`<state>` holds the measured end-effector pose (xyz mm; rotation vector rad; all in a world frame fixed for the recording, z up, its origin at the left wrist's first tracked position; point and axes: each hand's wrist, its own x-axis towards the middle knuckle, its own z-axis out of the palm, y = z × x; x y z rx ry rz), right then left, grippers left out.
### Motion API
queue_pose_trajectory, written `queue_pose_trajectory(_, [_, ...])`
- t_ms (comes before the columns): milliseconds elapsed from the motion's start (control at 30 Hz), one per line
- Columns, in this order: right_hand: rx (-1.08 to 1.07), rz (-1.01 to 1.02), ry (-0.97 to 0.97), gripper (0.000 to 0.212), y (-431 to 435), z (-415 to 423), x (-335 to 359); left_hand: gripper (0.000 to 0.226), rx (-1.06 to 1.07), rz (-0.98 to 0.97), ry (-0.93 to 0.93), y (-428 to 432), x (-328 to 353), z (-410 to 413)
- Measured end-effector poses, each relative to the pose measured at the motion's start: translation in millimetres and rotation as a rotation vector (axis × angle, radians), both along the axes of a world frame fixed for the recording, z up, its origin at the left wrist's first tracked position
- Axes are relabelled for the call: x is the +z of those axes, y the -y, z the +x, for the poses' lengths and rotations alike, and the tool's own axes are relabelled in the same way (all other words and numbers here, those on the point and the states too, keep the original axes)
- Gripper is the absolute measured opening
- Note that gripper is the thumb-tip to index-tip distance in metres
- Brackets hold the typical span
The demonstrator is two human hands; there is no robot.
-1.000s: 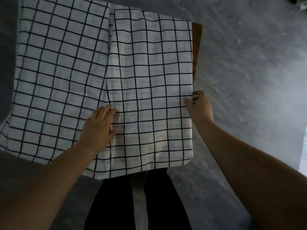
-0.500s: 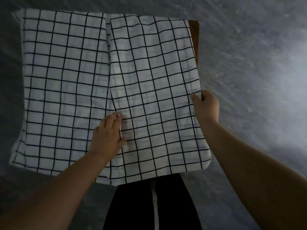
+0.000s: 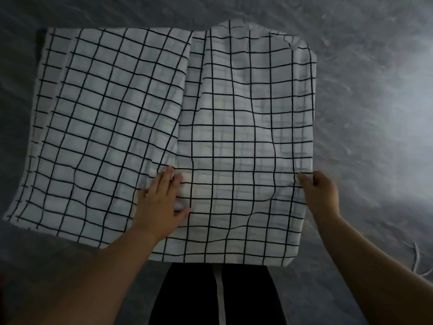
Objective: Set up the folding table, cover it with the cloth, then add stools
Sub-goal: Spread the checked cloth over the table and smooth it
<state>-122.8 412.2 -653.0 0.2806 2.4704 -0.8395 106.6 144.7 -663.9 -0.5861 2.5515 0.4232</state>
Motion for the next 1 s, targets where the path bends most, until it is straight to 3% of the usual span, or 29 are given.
queue_pose_trajectory(267, [-0.014,-0.045,0.165,0.026,26,-31,13,0.067,0.026,0.018,-0.082,13,16,-20])
queue_pose_trajectory(500, [0.012,-0.061,0.060,0.035,77,-90,21,0.043,-0.029,-0.059,-0.275,63,24,-96])
queue_pose_trajectory(700, [0.001,-0.093,-0.001,0.047,128,-160,6,0.064,0.084,-0.109,-0.129,103,4,-153])
queue_pose_trajectory(767, [0.026,-0.096,0.029,0.041,140,-187,-2,0.063,0.169,-0.078,-0.085,105,-5,-168])
queue_pose_trajectory(900, [0.092,-0.079,0.128,0.058,154,-217,-17,0.058,0.272,-0.129,-0.103,100,-14,-188])
queue_pose_trajectory(1000, [0.039,-0.145,0.130,0.044,154,-226,-19,0.059,0.295,-0.139,-0.070,94,-19,-190])
